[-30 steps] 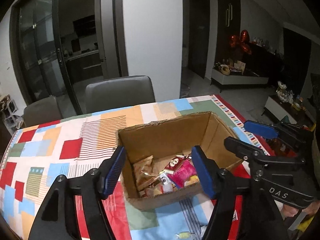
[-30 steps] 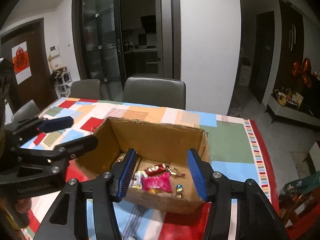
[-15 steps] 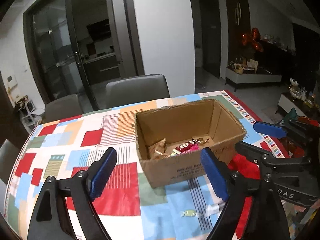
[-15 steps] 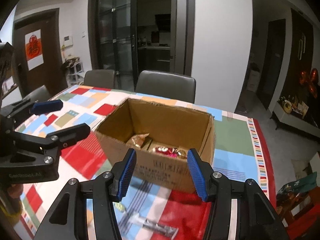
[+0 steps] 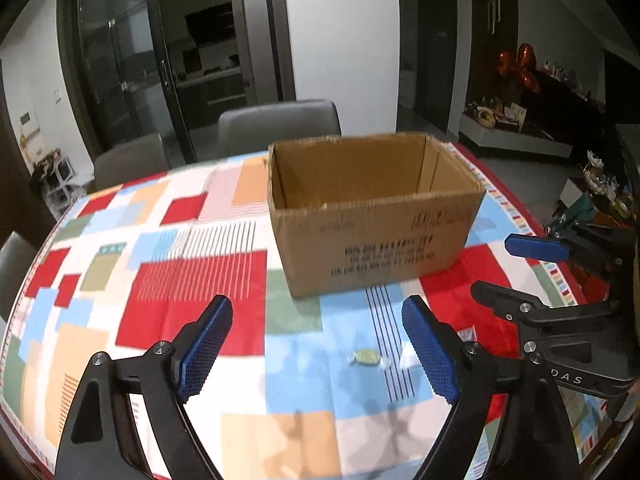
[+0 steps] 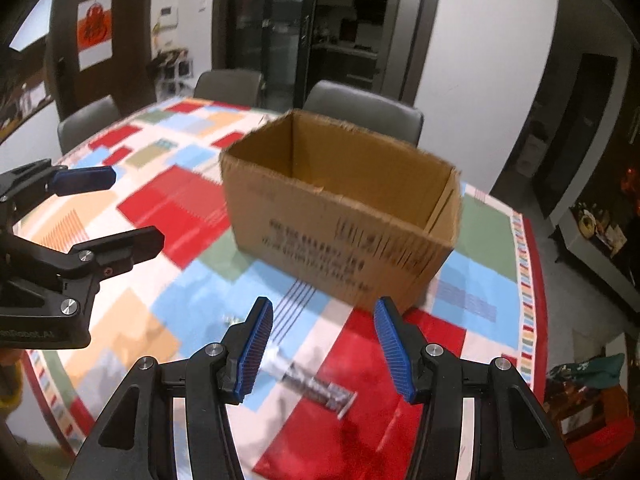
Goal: Organize snacks
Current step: 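Move both tools back toward the green candy and clear wrapped bar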
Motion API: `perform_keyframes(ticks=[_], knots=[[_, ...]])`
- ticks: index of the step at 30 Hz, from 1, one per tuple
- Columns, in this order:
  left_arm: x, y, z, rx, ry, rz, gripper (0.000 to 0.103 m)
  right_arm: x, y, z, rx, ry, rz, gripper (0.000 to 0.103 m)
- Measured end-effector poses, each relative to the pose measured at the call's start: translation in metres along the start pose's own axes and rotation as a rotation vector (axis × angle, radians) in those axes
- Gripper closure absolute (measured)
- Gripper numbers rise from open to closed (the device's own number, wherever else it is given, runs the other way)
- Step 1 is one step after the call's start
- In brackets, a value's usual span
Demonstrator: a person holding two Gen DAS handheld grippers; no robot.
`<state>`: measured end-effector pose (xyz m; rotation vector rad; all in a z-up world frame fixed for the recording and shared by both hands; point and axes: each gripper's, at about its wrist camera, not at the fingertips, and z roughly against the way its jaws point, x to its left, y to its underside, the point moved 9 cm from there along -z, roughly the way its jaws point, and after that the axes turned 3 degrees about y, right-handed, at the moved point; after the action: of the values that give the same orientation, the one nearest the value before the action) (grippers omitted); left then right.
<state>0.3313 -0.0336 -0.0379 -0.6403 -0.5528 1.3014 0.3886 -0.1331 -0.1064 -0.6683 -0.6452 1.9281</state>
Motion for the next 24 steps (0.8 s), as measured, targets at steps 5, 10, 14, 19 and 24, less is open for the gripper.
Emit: perform_keyframes(ticks=[5, 10, 14, 19, 24], knots=[[-0.002, 0.024, -0.008, 0.035, -0.017, 0.005, 0.016, 0.009, 0.020, -0.010, 0.048, -0.019, 0.041, 0.049], [-0.003, 0.048, -0.022, 0.085, -0.021, 0.013, 0.016, 0.017, 0.040, -0.025, 0.098, -0.046, 0.063, 0.049], [-0.006, 0.065, -0.034, 0.125, -0.012, 0.025, 0.016, 0.024, 0.056, -0.039, 0.158, -0.080, 0.086, 0.049], [-0.011, 0.081, -0.049, 0.166, -0.003, 0.014, 0.016, 0.029, 0.073, -0.057, 0.229, -0.104, 0.142, 0.049], [-0.016, 0.089, -0.059, 0.195, 0.006, 0.006, 0.016, 0.035, 0.084, -0.073, 0.285, -0.136, 0.209, 0.049]])
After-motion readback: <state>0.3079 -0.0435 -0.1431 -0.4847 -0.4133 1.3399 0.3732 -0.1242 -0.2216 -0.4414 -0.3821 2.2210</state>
